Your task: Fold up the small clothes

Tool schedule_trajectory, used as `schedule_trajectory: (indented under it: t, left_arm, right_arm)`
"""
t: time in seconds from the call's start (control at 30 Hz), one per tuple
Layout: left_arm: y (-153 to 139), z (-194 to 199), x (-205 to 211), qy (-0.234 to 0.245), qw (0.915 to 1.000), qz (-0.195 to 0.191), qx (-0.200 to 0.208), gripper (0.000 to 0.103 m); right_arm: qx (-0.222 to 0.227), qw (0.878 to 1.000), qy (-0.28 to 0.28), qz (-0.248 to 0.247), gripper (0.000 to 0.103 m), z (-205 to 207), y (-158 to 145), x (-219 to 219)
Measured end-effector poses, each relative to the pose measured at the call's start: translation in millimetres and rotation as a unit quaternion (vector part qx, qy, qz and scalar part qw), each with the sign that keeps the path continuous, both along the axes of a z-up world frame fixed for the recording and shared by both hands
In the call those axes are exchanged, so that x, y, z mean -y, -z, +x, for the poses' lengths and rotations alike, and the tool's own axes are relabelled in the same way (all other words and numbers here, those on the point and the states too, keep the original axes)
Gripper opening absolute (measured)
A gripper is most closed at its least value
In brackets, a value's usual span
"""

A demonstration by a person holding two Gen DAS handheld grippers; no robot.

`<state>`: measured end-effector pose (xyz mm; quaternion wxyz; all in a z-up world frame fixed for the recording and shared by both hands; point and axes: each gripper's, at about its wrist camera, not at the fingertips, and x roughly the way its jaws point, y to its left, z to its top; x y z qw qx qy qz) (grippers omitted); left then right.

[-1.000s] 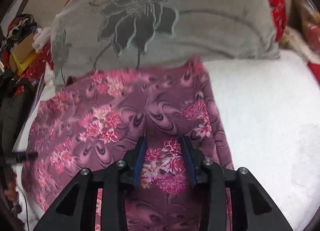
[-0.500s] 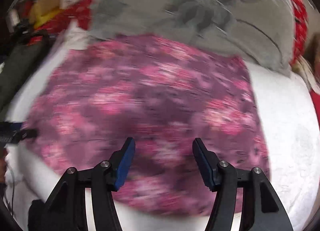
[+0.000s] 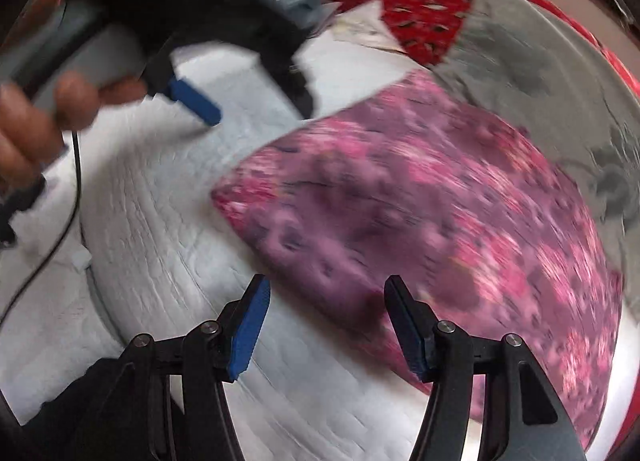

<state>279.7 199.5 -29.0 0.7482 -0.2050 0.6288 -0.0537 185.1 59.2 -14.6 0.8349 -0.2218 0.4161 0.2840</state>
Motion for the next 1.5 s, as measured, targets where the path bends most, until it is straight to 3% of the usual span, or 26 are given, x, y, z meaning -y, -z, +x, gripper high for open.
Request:
schedule_trajectory:
  t: [0.03, 0.1, 0.17, 0.27, 0.33, 0.37, 0.63, 0.83, 0.87, 0.93, 0.97, 1.0, 1.17, 1.3, 1.5]
  left_arm:
    - [0.9, 3.0, -0.2, 0.001, 1.0, -0.002, -0.001, 0.094]
    - [0.2, 7.2, -4.9, 0.003, 0.9999, -0.011, -0.001, 0.094]
    - [0.8, 15.0, -6.5, 0.003, 0.9998, -0.02, -0.002, 0.094]
    - [0.3, 27.5, -7.1, -0.005, 0.9991, -0.042, 0.003, 0.094]
    - [0.7, 36.5, -4.2, -0.005, 0.9978, -0.067, -0.002, 0.094]
    - [1.6, 42.3, -1.0, -0.002, 0.9967, -0.081, -0.006, 0.094]
    - [4.8, 77.9, 40.4, 0.027, 0.9922, -0.118, -0.029, 0.094]
    - [2.2, 92.8, 80.4, 0.057, 0.9955, -0.07, -0.03, 0.094]
    - [-1.6, 92.8, 85.0, 0.058, 0.996, -0.065, -0.02, 0.089]
    - [-5.9, 93.1, 92.0, 0.063, 0.9957, -0.067, -0.016, 0.059]
    - [-6.7, 93.7, 96.5, 0.067, 0.995, -0.071, -0.023, 0.029]
    - [-7.8, 94.3, 98.9, 0.068, 0.9951, -0.067, -0.026, 0.019]
    - [-35.5, 89.1, 121.1, 0.073, 0.9968, -0.03, 0.011, 0.011]
    - [-55.2, 86.5, 141.6, 0.083, 0.9962, -0.007, 0.028, 0.01]
    - [-79.7, 85.6, 176.8, 0.092, 0.995, 0.007, 0.038, 0.01]
  right_arm:
    - [0.014, 1.0, -0.006, -0.016, 0.062, -0.8, 6.4, -11.8]
    - [0.063, 0.997, -0.007, -0.038, 0.073, -5.1, 10.0, -24.1]
    - [0.117, 0.992, 0.007, -0.049, 0.075, -6.8, 8.8, -30.7]
    - [0.157, 0.985, 0.03, -0.059, 0.074, -0.8, 10.3, -37.2]
    - [0.175, 0.982, 0.037, -0.063, 0.048, 3.2, 10.9, -39.6]
    - [0.178, 0.981, 0.038, -0.068, 0.015, 5.1, 11.5, -39.1]
    - [0.219, 0.974, 0.051, -0.018, 0.011, 3.1, -22.2, -10.2]
    - [0.219, 0.974, 0.062, 0.017, 0.01, 1.4, -38.4, 7.1]
    - [0.218, 0.974, 0.064, 0.022, 0.01, 0.5, -40.6, 9.4]
    - [0.215, 0.973, 0.071, 0.035, 0.01, 0.6, -44.7, 15.5]
    - [0.213, 0.973, 0.073, 0.04, 0.01, 2.0, -45.9, 19.1]
    - [0.212, 0.973, 0.075, 0.045, 0.01, 2.1, -47.3, 22.2]
    - [0.199, 0.972, 0.096, 0.08, 0.01, 0.5, -57.4, 41.9]
    - [0.178, 0.968, 0.125, 0.123, 0.01, 2.3, -69.2, 66.1]
    - [0.13, 0.954, 0.175, 0.205, 0.01, 4.0, -85.0, 114.2]
